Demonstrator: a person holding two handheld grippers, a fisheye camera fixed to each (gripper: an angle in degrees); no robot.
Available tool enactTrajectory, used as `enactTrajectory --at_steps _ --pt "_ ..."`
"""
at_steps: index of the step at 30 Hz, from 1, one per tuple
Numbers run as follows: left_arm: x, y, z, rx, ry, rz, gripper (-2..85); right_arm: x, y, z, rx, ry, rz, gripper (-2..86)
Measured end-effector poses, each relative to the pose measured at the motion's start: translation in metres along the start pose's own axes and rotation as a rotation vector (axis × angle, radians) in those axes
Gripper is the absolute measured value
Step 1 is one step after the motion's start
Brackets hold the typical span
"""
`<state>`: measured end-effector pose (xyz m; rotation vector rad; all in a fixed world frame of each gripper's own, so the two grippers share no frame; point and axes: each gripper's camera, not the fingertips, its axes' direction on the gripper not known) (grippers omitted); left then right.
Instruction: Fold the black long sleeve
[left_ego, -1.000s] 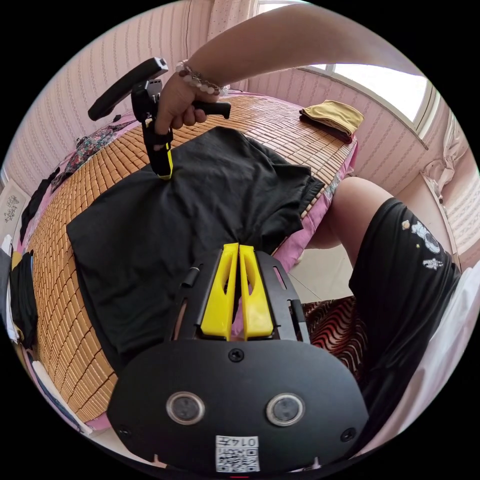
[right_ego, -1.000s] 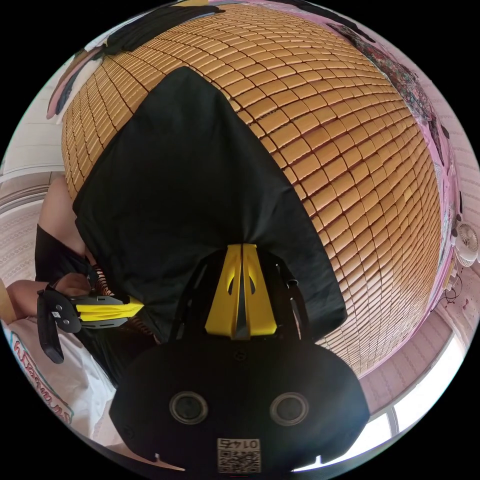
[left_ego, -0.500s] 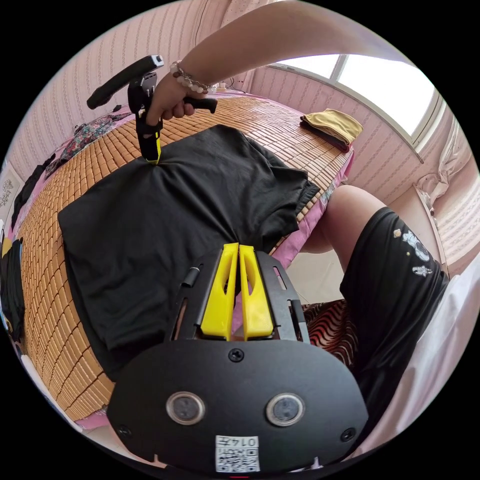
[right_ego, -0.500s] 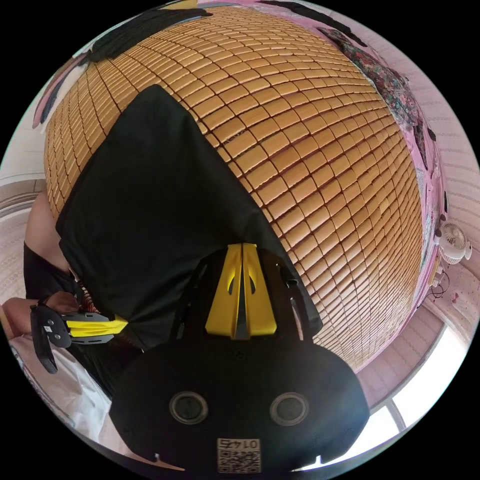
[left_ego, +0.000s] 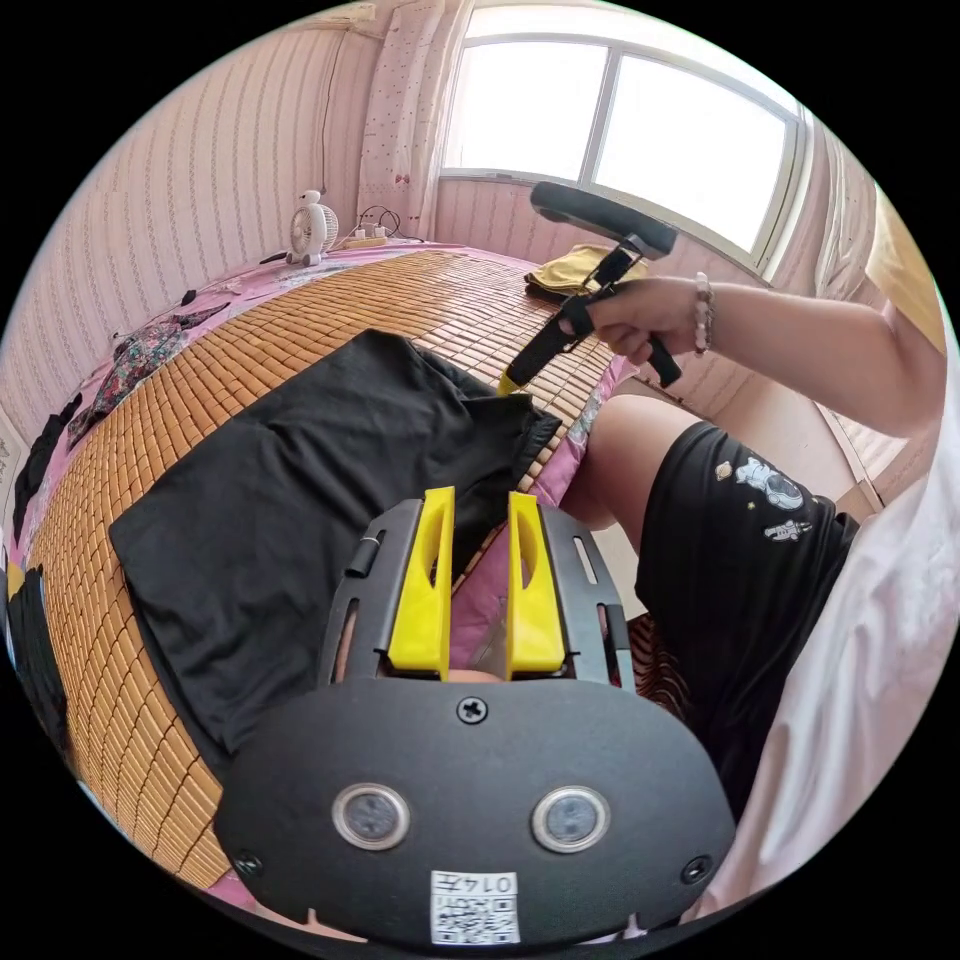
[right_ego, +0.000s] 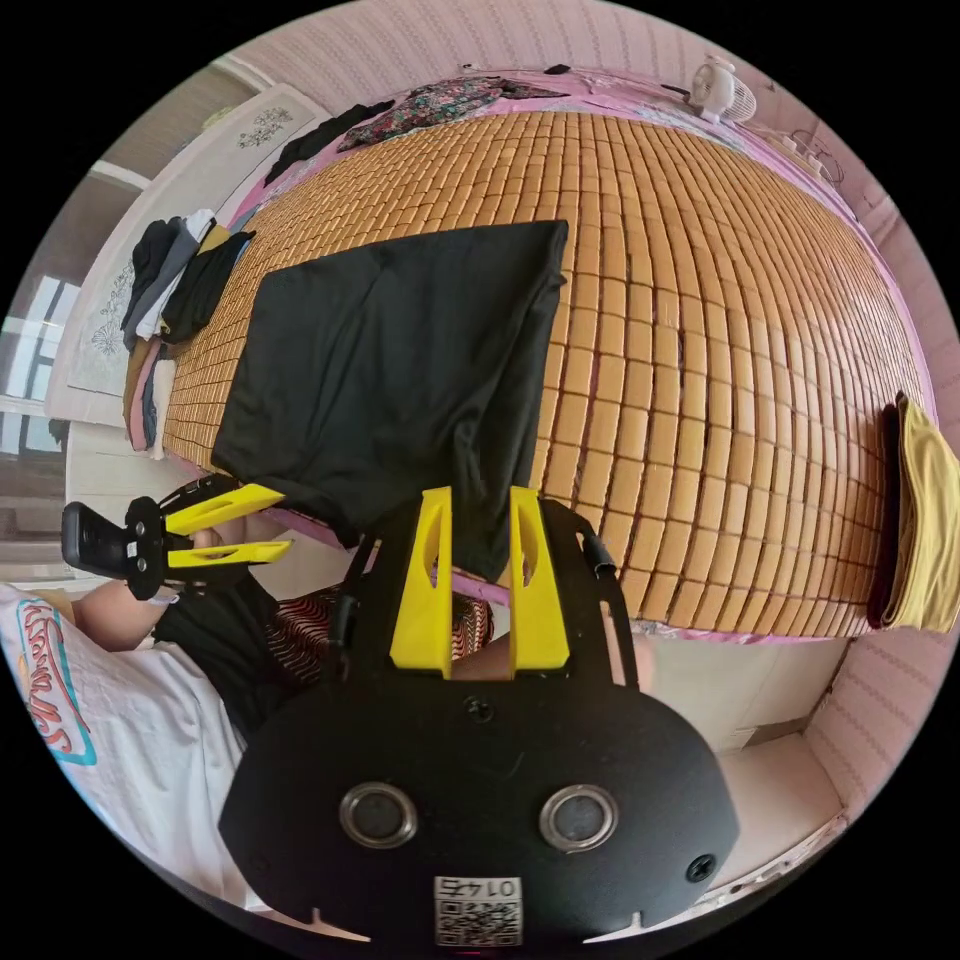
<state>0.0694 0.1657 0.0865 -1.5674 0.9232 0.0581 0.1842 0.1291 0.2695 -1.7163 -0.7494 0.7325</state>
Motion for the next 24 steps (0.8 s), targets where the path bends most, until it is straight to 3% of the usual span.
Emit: enactTrajectory --at_steps 5,11,17,19,21,24 --pt "0.016 -0.02 0.016 0.017 -0.018 0.061 13.0 0.039 0.035 0.007 -0.069 -0.019 0.03 6.7" --pt "0.033 -0.047 0.044 0.008 0.005 0.152 15.7 0.086 0.056 -0.017 0.0 -0.13 0.01 1.9" --pt "0.04 -0.078 0.082 -0.047 -0.01 0.192 16.0 0.15 0.088 -0.046 0.244 -0.588 0.132 1.5" --pt "0.035 -0.083 0.087 -0.058 -0.045 0.148 13.0 0.168 0.095 -0.037 0.269 -0.749 0.183 1.8" --pt "0.029 -0.084 0.083 -0.069 -0.116 0.099 9.1 0.174 0.102 -0.039 0.3 -0.763 0.179 2.0" --pt "0.023 -0.077 0.077 -0.138 -0.05 0.09 4.1 0.202 0.122 -0.042 0.409 -0.688 0.327 4.9"
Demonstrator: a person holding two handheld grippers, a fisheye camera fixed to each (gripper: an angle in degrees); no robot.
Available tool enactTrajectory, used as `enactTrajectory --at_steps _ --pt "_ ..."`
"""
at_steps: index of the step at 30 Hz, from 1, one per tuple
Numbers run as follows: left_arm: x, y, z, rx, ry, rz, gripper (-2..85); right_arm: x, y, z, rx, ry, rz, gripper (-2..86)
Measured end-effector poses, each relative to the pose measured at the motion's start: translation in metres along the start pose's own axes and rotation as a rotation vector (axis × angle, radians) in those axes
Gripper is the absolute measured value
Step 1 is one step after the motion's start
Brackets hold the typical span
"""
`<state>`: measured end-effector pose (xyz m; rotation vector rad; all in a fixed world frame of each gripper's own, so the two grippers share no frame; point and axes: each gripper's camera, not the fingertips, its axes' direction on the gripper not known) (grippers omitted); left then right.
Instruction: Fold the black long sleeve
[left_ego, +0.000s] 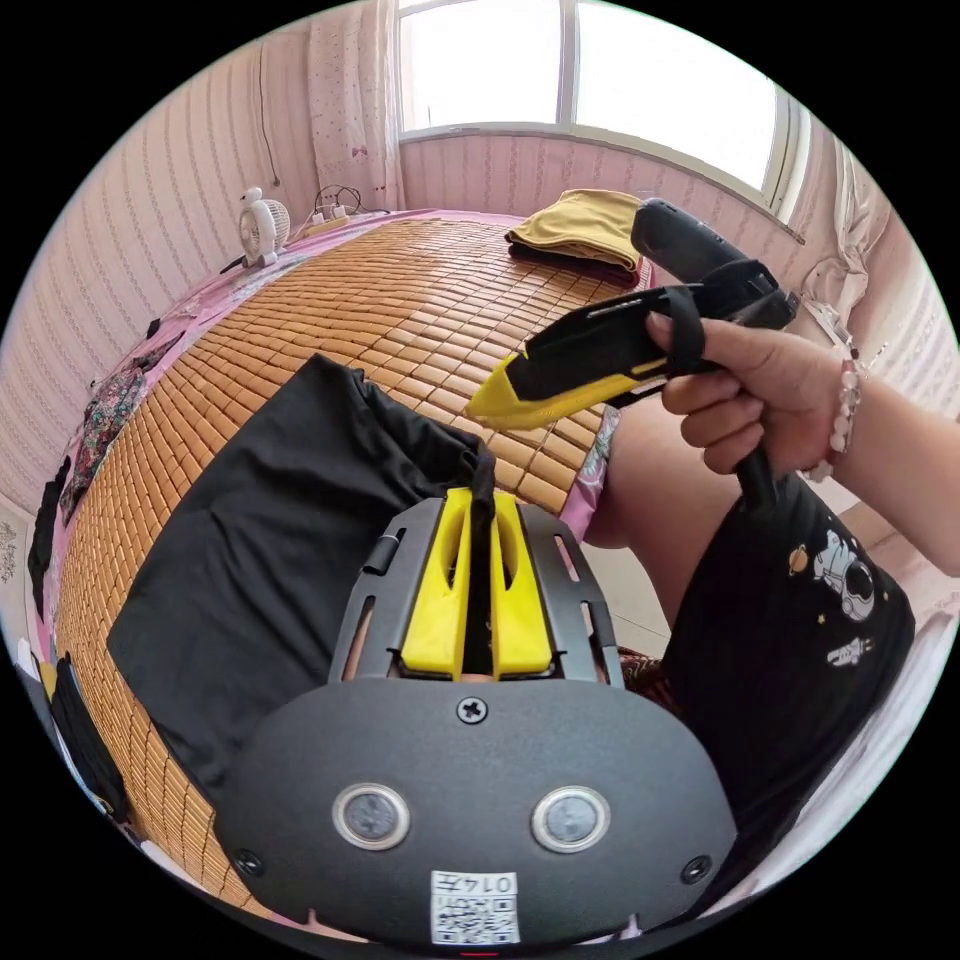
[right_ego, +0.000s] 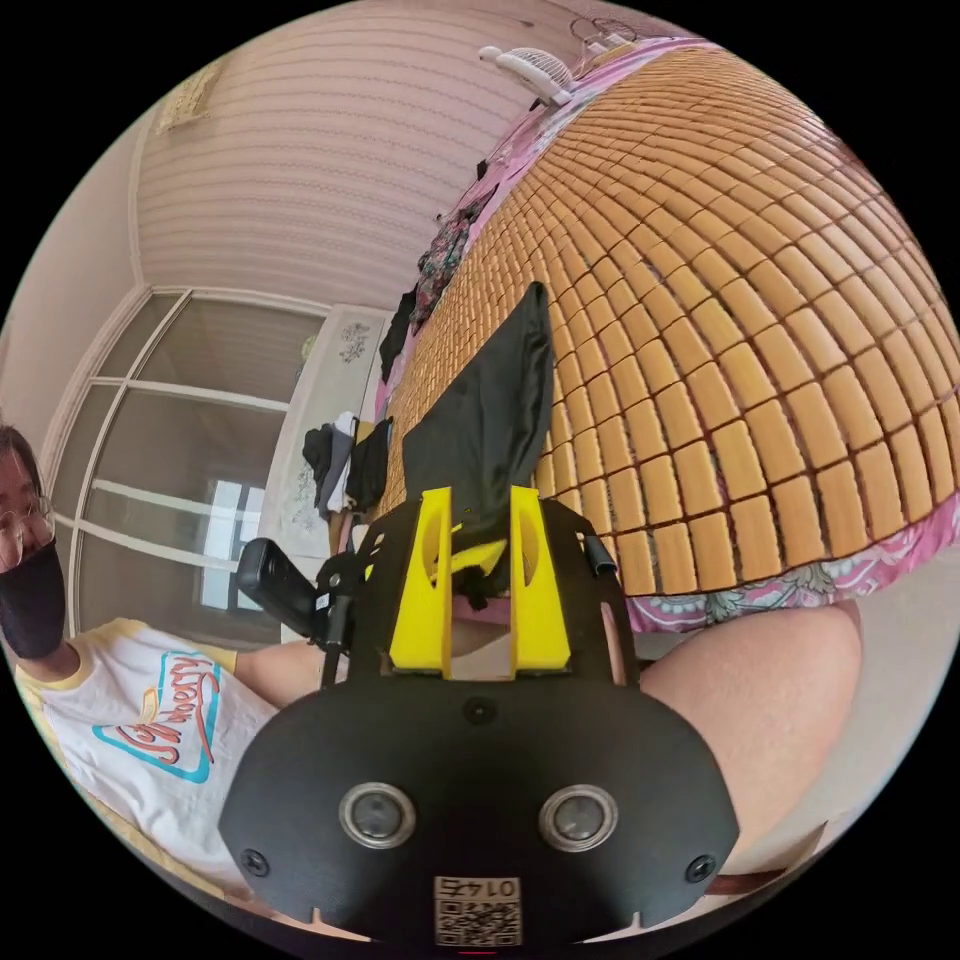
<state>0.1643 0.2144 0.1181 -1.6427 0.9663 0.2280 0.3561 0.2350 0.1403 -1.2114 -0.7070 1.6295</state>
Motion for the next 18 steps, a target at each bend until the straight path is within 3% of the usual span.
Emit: enactTrajectory --at_steps 3,6,18 --pt "-0.001 0.021 -0.015 0.011 0.087 0.001 1.1 0.021 0.003 -0.017 0.083 0.099 0.057 7.7" --pt "0.008 0.043 -0.031 -0.005 0.17 0.042 1.0 0.028 -0.001 -0.019 0.1 0.077 0.061 10.6" --pt "0.009 0.081 -0.077 -0.001 0.226 0.07 0.5 0.009 -0.007 -0.033 0.189 0.175 0.028 1.3"
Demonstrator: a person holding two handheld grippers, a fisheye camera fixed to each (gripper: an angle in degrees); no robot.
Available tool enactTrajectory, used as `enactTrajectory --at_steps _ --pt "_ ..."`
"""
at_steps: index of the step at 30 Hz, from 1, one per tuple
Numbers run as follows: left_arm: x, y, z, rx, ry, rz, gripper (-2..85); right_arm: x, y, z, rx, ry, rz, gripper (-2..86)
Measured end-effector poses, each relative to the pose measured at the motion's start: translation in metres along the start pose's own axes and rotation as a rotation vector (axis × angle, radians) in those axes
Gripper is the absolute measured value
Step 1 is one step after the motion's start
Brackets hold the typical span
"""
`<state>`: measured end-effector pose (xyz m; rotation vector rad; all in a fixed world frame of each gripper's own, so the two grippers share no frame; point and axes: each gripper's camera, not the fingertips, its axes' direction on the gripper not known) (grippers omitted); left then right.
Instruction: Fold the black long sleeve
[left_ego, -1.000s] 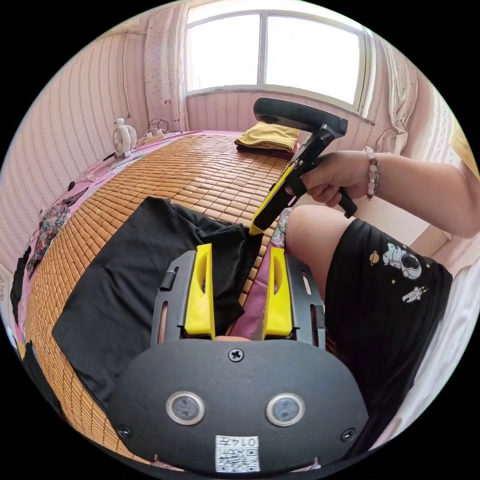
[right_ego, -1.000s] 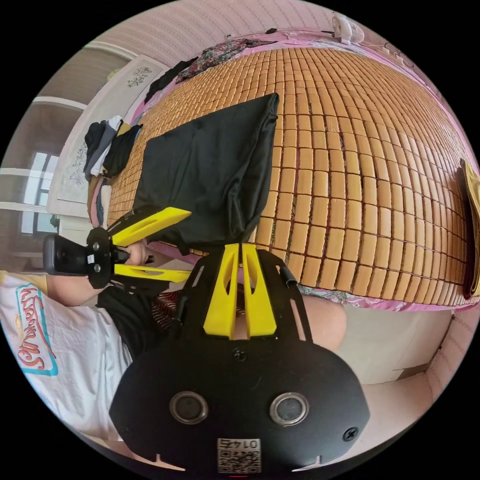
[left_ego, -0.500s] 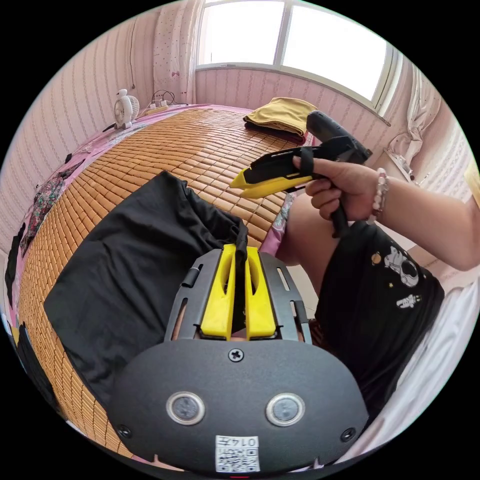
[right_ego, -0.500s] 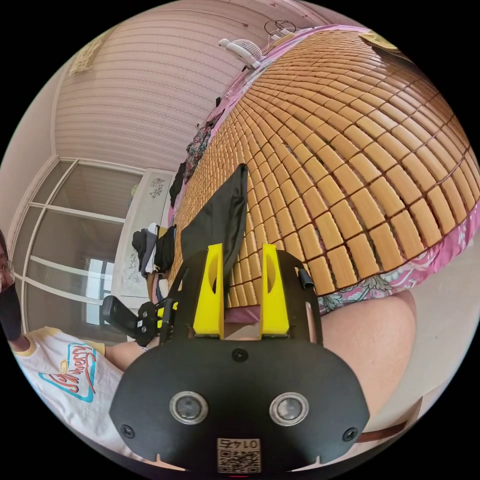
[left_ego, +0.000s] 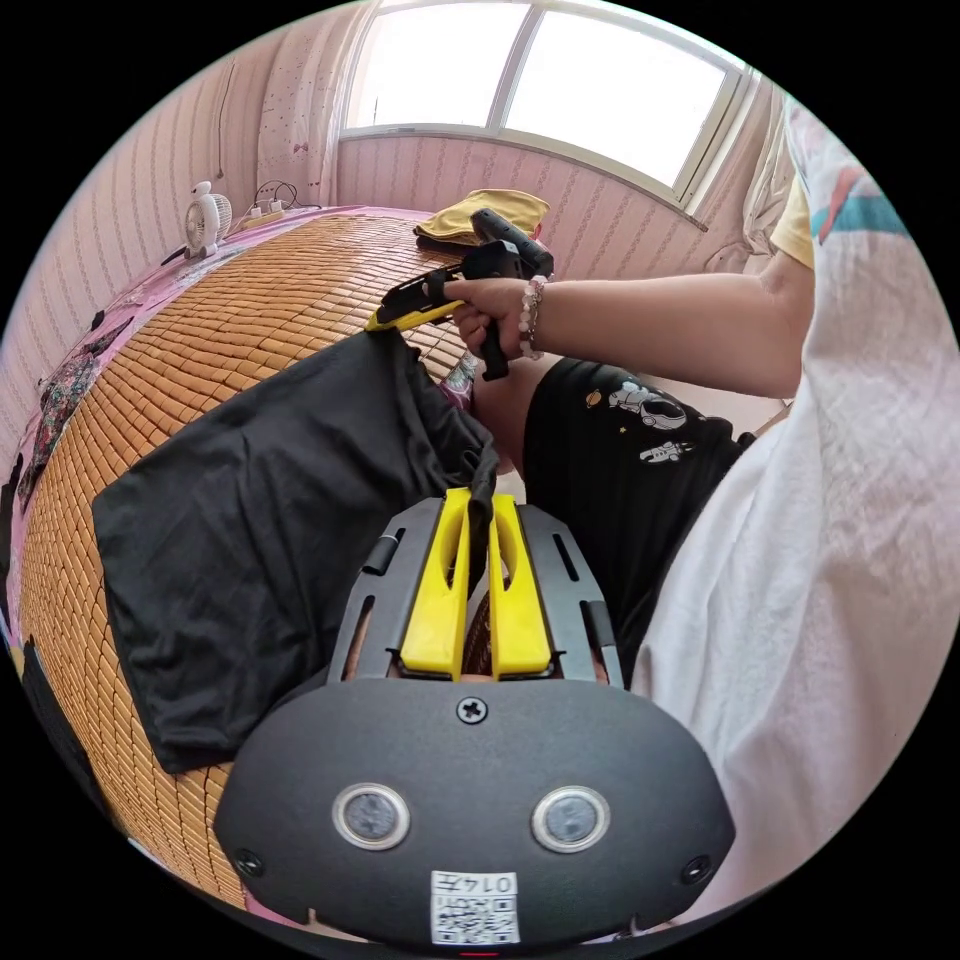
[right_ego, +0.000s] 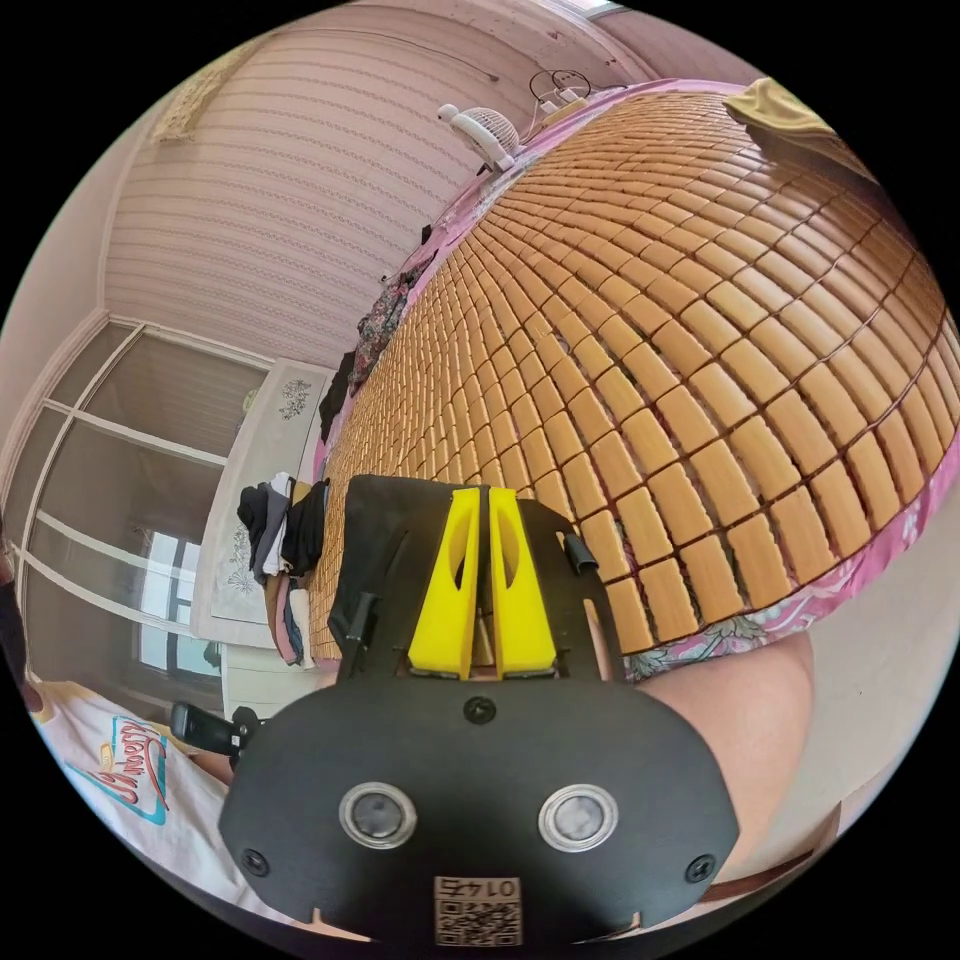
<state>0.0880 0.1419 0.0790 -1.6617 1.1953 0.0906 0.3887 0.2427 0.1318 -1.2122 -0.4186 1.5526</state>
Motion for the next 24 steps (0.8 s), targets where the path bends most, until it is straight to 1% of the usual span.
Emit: enactTrajectory --at_steps 2,3,7,11,13,14,16,17,18,19,20,21,22,24 --pt "-0.005 0.0 -0.008 0.022 0.052 -0.01 0.5 -0.009 0.002 -0.021 0.013 0.001 -0.033 1.2" --pt "-0.009 0.001 -0.013 0.047 0.094 -0.027 0.5 -0.021 0.004 -0.036 0.019 0.048 -0.081 1.2" --pt "-0.018 0.006 -0.033 0.182 0.154 -0.082 0.4 -0.072 0.011 -0.074 0.019 0.194 -0.241 1.1" --pt "-0.038 0.018 -0.056 0.32 0.178 -0.21 0.3 -0.124 0.0 -0.073 0.008 0.215 -0.347 1.3" --pt "-0.049 0.028 -0.068 0.386 0.17 -0.273 1.4 -0.168 -0.016 -0.047 -0.019 0.212 -0.428 1.3" --pt "-0.057 0.035 -0.076 0.423 0.143 -0.308 2.1 -0.179 -0.021 -0.037 -0.03 0.203 -0.45 1.4" --pt "-0.069 0.045 -0.089 0.449 0.056 -0.35 3.1 -0.225 -0.042 0.011 -0.088 0.131 -0.506 2.4" --pt "-0.076 0.051 -0.097 0.451 -0.025 -0.371 3.8 -0.236 -0.048 0.025 -0.112 0.106 -0.515 2.8" --pt "-0.085 0.058 -0.102 0.434 -0.131 -0.431 4.5 -0.256 -0.058 0.057 -0.155 0.063 -0.545 3.8" --pt "-0.09 0.062 -0.104 0.421 -0.192 -0.48 4.9 -0.273 -0.065 0.09 -0.172 0.063 -0.571 4.7" --pt "-0.102 0.073 -0.104 0.405 -0.299 -0.583 5.6 -0.279 -0.069 0.108 -0.185 0.084 -0.579 5.2" --pt "-0.116 0.085 -0.1 0.395 -0.379 -0.674 6.1 -0.288 -0.076 0.146 -0.246 0.139 -0.588 6.1" --pt "-0.123 0.091 -0.097 0.381 -0.406 -0.712 6.3 -0.293 -0.08 0.18 -0.329 0.179 -0.597 7.1" --pt "-0.148 0.111 -0.088 0.309 -0.41 -0.84 7.4 -0.303 -0.076 0.21 -0.398 0.227 -0.646 8.5"
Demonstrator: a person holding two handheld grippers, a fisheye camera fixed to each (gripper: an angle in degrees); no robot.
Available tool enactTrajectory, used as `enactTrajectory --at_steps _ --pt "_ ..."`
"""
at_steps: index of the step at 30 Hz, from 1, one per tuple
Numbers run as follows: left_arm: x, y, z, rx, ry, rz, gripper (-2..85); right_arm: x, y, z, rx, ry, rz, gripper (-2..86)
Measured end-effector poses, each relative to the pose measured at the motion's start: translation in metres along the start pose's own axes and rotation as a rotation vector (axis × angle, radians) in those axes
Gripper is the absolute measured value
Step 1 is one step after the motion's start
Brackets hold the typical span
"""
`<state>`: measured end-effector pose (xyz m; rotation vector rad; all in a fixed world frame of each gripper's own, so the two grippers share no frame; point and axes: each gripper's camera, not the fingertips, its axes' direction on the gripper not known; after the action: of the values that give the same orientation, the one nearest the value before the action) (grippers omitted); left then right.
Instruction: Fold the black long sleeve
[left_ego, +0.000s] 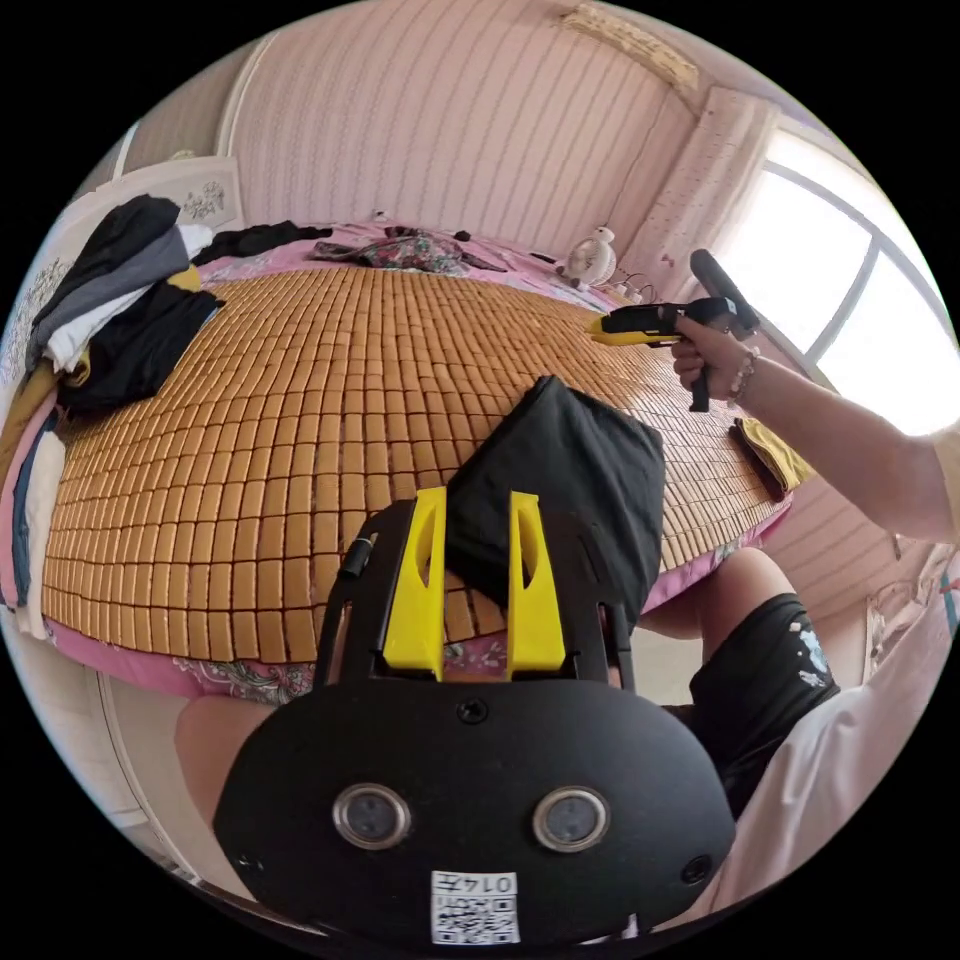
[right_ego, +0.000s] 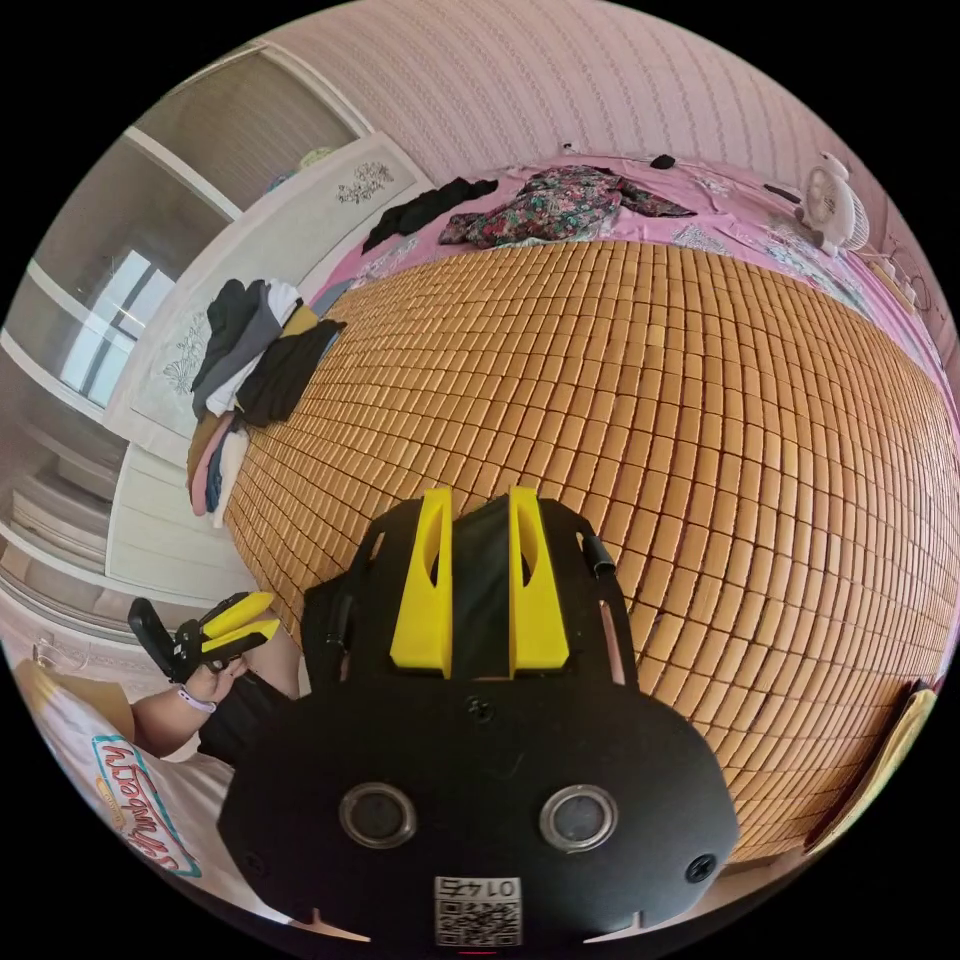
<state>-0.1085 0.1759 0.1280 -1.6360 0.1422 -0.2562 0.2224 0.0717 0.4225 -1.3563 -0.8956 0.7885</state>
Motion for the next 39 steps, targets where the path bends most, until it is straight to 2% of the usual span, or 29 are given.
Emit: enactTrajectory --at_steps 2,5,7,10,14,16,20,22,24,26,31,39 --pt "-0.017 0.001 0.001 0.002 0.019 -0.093 8.1 -0.016 -0.002 0.005 0.005 0.055 -0.072 8.6" --pt "-0.027 0.004 0.0 0.032 0.044 -0.119 9.4 -0.028 0.006 0.014 0.025 0.146 -0.131 8.7" --pt "-0.026 0.004 0.005 0.024 0.042 -0.125 9.7 -0.03 0.01 0.041 -0.085 0.206 -0.138 8.8" --pt "-0.021 0.003 0.015 -0.002 0.067 -0.124 10.2 -0.052 0.016 0.064 -0.11 0.273 -0.208 8.7" --pt "-0.009 0.007 0.031 -0.063 0.053 -0.09 10.9 -0.07 0.014 0.076 -0.088 0.229 -0.215 8.3" --pt "-0.006 0.011 0.041 -0.11 0.028 -0.098 9.2 -0.08 0.015 0.092 -0.158 0.272 -0.237 8.0" --pt "0.003 0.017 0.037 -0.097 0.025 -0.058 5.0 -0.091 0.027 0.086 -0.105 0.242 -0.255 6.5" --pt "0.007 0.017 0.037 -0.118 0.072 -0.032 3.2 -0.097 0.034 0.08 -0.118 0.205 -0.262 4.7" --pt "0.017 0.018 0.032 -0.122 0.03 0.015 1.9 -0.1 0.041 0.069 -0.143 0.2 -0.266 3.4" --pt "0.022 0.019 0.022 -0.106 0.03 0.034 1.7 -0.104 0.057 0.041 -0.074 0.201 -0.277 2.1" --pt "0.044 0.026 -0.027 0.025 0.161 0.117 1.2 -0.105 0.143 -0.085 0.206 0.106 -0.178 1.1" --pt "0.12 0.039 -0.116 0.201 0.214 0.442 1.0 -0.115 0.314 -0.237 0.545 0.107 0.034 1.1"
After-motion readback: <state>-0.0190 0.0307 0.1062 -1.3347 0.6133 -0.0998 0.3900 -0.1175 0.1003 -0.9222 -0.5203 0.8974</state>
